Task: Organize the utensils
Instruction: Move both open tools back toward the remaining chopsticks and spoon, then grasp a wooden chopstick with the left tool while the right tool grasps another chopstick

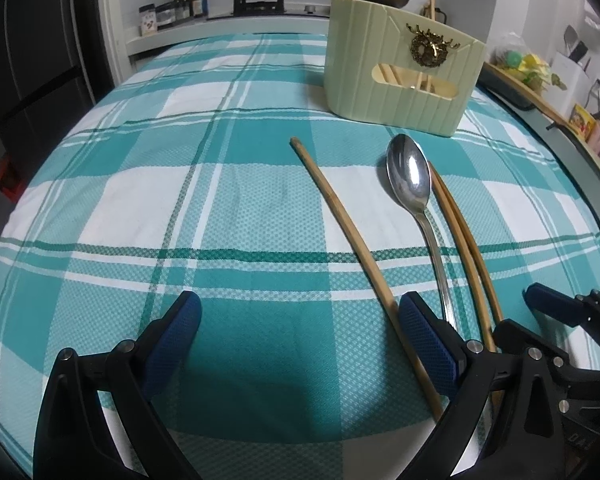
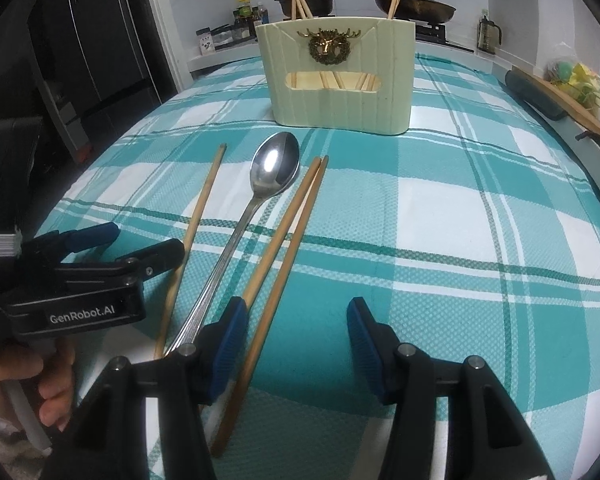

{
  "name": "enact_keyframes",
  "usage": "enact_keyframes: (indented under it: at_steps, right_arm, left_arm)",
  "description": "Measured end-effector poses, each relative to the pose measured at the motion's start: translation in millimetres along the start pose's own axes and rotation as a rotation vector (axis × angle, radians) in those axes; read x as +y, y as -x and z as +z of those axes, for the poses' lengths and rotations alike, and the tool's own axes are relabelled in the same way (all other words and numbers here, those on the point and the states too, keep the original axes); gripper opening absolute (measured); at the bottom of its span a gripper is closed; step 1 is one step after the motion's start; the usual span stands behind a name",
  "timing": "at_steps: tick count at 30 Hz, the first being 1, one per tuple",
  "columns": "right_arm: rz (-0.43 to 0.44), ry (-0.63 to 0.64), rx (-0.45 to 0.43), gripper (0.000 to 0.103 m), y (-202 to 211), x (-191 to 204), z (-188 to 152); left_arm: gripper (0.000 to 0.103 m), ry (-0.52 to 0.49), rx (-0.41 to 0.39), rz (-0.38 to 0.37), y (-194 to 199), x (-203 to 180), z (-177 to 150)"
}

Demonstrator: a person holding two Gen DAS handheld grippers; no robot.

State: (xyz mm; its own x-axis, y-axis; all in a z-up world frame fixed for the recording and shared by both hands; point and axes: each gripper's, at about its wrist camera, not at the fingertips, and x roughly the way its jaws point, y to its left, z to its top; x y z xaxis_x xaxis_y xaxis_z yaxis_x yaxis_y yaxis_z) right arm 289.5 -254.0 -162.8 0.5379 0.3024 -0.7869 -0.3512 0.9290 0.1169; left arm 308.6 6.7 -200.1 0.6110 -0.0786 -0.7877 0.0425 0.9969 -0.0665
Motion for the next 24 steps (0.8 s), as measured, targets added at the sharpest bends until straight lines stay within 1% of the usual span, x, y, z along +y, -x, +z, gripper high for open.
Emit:
enact_keyframes:
  at_steps: [10, 16, 19, 20, 23, 24]
  right_arm:
    - [-0.03, 0.027, 0.003, 0.054, 0.3, 2.9, 0.0]
    - [-0.067, 0.055, 0.02, 0.054, -2.4, 3.6, 1.8]
    - [-0.018, 0.009, 0.015, 0.054, 0.6, -0.7, 2.9]
    - [-0.014, 0.011, 0.018, 0.054, -0.1, -0.1, 3.7]
    - [-0.057, 0.073, 0.016, 0.054, -2.9, 7.9, 6.0]
    - [-0.084, 0.091, 0.023, 0.047, -4.8, 9.4, 7.3]
  left_arm:
    - [0.101, -0.001, 0.004, -0.004, -0.9, -0.5, -0.1]
    - [0.101, 0.002, 0.008, -0.013, -1.5, 0.3, -0.2]
    - [0.102, 0.001, 0.009, -0.012, -1.8, 0.3, -0.2]
    - [0.102, 0.0, 0.009, -0.011, -2.0, -0.1, -0.2]
    - [0.102, -0.003, 0.011, -0.01, -2.5, -0.9, -0.6]
    - [0.102, -0.003, 0.011, -0.011, -2.4, -0.9, -0.8]
